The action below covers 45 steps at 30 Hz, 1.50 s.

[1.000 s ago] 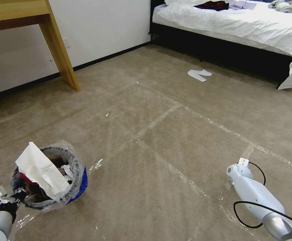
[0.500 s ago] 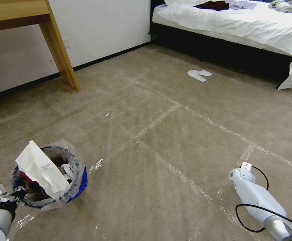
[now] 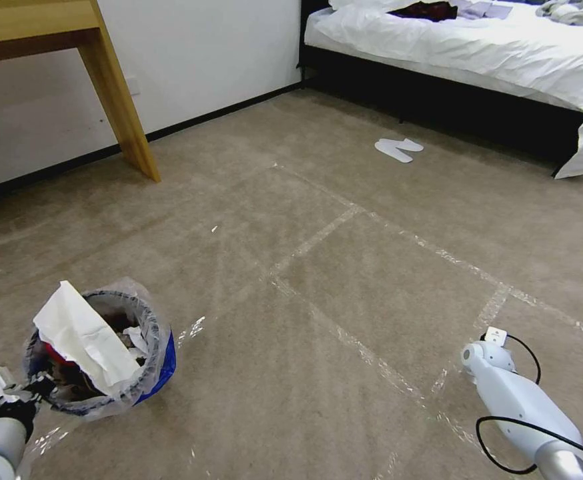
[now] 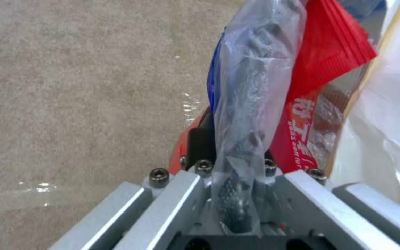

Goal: Pick up the trash bin and place the garbage on the floor into it.

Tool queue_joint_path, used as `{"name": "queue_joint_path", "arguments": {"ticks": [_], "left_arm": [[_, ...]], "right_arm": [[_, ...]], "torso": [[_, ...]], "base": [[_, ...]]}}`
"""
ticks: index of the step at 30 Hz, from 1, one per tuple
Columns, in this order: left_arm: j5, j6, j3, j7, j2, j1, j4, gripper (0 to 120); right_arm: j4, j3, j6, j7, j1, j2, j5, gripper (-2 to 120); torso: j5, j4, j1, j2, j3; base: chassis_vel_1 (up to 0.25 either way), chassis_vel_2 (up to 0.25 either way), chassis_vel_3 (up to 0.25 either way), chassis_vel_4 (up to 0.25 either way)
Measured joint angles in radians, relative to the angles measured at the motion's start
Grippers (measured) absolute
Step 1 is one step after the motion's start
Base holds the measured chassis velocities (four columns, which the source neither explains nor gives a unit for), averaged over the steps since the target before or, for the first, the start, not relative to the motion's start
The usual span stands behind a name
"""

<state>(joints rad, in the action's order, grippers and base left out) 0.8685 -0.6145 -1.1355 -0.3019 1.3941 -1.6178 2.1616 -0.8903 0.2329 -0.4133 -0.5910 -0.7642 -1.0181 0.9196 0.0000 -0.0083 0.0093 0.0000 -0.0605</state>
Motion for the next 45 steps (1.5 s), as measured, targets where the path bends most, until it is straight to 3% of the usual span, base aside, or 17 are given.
{"name": "queue_joint_path", "arguments": {"ticks": [3, 5, 6, 8, 12, 14, 17, 18, 20, 22, 23, 25, 26, 28, 33, 40, 45], "left_arm": [[0.0, 0.0, 0.003, 0.0, 0.0, 0.002, 0.0, 0], [-0.001, -0.002, 0.006, -0.002, 0.001, 0.005, 0.0, 0], [-0.001, -0.002, 0.006, -0.002, 0.001, 0.005, 0.0, 0], [-0.002, -0.005, 0.01, -0.003, 0.001, 0.006, 0.002, 0], [-0.003, -0.006, 0.01, -0.004, 0.002, 0.006, 0.004, 0], [-0.003, -0.008, 0.011, -0.004, 0.002, 0.006, 0.005, 0], [-0.003, -0.009, 0.012, -0.005, 0.002, 0.005, 0.006, 0], [-0.003, -0.012, 0.015, -0.007, 0.0, 0.008, 0.009, 0], [-0.003, -0.014, 0.02, -0.008, -0.003, 0.011, 0.009, 0], [-0.001, -0.02, 0.036, -0.009, -0.014, 0.021, 0.009, 0], [-0.001, -0.02, 0.036, -0.009, -0.014, 0.021, 0.009, 0], [0.0, -0.021, 0.037, -0.009, -0.015, 0.021, 0.01, 0], [0.0, -0.021, 0.037, -0.009, -0.015, 0.021, 0.01, 0], [0.0, -0.021, 0.034, -0.009, -0.013, 0.021, 0.01, 0], [0.0, -0.021, 0.03, -0.009, -0.015, 0.021, 0.011, 0], [0.002, -0.021, 0.019, -0.009, -0.028, 0.026, -0.006, 0], [0.006, -0.02, 0.014, -0.008, -0.036, 0.028, -0.01, 0]], "right_arm": [[-0.131, 0.004, 0.028, 0.03, -0.05, 0.029, 0.024, 0], [-0.308, 0.0, 0.101, 0.082, -0.091, 0.06, 0.049, 0], [-0.308, 0.0, 0.101, 0.082, -0.091, 0.06, 0.049, 0], [-0.496, -0.022, 0.171, 0.133, -0.101, 0.093, 0.083, 0], [-0.631, -0.069, 0.245, 0.205, -0.079, 0.122, 0.098, 0], [-0.822, -0.172, 0.337, 0.324, 0.002, 0.167, 0.122, 0], [-0.899, -0.221, 0.367, 0.37, 0.047, 0.186, 0.144, 0], [-0.99, -0.285, 0.388, 0.431, 0.108, 0.211, 0.188, 0], [-1.034, -0.323, 0.397, 0.452, 0.139, 0.226, 0.213, 0], [-1.16, -0.501, 0.437, 0.507, 0.29, 0.261, 0.311, 0], [-1.16, -0.501, 0.437, 0.507, 0.29, 0.261, 0.311, 0], [-1.214, -0.637, 0.45, 0.526, 0.432, 0.25, 0.376, 0], [-1.214, -0.637, 0.45, 0.526, 0.432, 0.25, 0.376, 0], [-1.263, -0.86, 0.447, 0.531, 0.648, 0.174, 0.467, 0], [-1.29, -1.055, 0.376, 0.441, 0.802, 0.063, 0.551, 0], [-1.295, -1.152, 0.186, 0.335, 0.921, -0.014, 0.645, 0], [-1.292, -1.217, 0.109, 0.295, 0.952, -0.053, 0.653, 0]], "torso": [[-0.0002, 0.0, 0.0, 0.0, 0.0], [0.0002, -0.0002, 0.0, 0.0, 0.0], [0.0002, -0.0002, 0.0, 0.0, 0.0], [-0.0006, 0.0002, 0.0, 0.0, 0.0], [-0.0001, 0.0, 0.0, 0.0, 0.0], [-0.0005, 0.0002, 0.0, 0.0, 0.0], [-0.0006, 0.0005, 0.0, 0.0, 0.0], [-0.0007, 0.0006, 0.0, 0.0, 0.0], [-0.0002, 0.0006, 0.0, 0.0, 0.0], [-0.0005, -0.0009, 0.0, 0.0, 0.0], [-0.0005, -0.0009, 0.0, 0.0, 0.0], [0.0, -0.0004, 0.0, 0.0, 0.0], [0.0, -0.0004, 0.0, 0.0, 0.0], [-0.0008, 0.0005, 0.0, 0.0, 0.0], [-0.0003, 0.0002, 0.0, 0.0, 0.0], [-0.0004, 0.0002, 0.0, 0.0, 0.0], [-0.0002, -0.0002, 0.0, 0.0, 0.0]], "base": [[0.0, 0.0, 0.0, 0.0], [0.0, 0.0, 0.0, 0.0], [0.0, 0.0, 0.0, 0.0], [0.0, 0.0, 0.0, 0.0], [0.0, 0.0, 0.0, 0.0], [0.0, 0.0, 0.0, 0.0], [0.0, 0.0, 0.0, 0.0], [0.0, 0.0, 0.0, 0.0], [0.0, 0.0, 0.0, 0.0], [0.0, 0.0, 0.0, 0.0], [0.0, 0.0, 0.0, 0.0], [0.0, 0.0, 0.0, 0.0], [0.0, 0.0, 0.0, 0.0], [0.0, 0.0, 0.0, 0.0], [0.0, 0.0, 0.0, 0.0], [0.0, 0.0, 0.0, 0.0], [0.0, 0.0, 0.0, 0.0]]}}
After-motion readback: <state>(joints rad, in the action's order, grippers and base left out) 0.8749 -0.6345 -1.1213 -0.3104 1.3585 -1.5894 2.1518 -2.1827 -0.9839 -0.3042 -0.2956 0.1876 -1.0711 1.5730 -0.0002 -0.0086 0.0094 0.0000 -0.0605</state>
